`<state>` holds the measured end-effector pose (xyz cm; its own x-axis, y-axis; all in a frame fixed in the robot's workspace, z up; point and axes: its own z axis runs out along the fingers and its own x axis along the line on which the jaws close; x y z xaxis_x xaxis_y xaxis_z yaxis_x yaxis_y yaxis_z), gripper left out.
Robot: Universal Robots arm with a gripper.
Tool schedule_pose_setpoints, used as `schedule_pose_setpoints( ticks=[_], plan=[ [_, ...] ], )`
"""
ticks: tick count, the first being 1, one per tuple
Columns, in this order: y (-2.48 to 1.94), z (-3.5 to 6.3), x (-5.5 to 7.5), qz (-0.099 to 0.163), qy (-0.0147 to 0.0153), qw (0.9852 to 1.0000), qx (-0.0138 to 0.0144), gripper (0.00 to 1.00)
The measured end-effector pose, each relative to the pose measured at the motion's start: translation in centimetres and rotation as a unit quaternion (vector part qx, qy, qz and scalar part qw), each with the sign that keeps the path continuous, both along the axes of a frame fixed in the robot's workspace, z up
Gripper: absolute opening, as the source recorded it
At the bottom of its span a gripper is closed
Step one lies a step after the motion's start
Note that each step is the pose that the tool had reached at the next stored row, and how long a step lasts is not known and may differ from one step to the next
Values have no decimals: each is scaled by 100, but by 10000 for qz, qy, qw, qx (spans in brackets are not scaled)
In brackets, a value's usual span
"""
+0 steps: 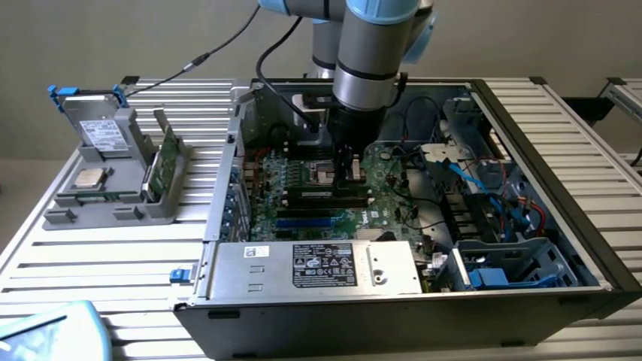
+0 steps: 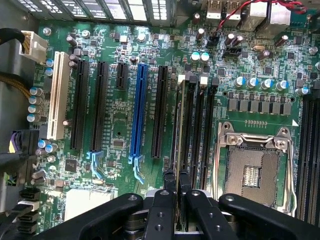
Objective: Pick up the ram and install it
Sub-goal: 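Insert the ram into the slot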
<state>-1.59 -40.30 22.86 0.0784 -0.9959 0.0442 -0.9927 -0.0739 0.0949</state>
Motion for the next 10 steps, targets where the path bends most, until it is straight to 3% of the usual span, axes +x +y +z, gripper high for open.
schedule_pose_setpoints(
  ticks=[10],
  plan=[
    [0, -13, 0, -31, 0, 10000, -1, 14]
  ],
)
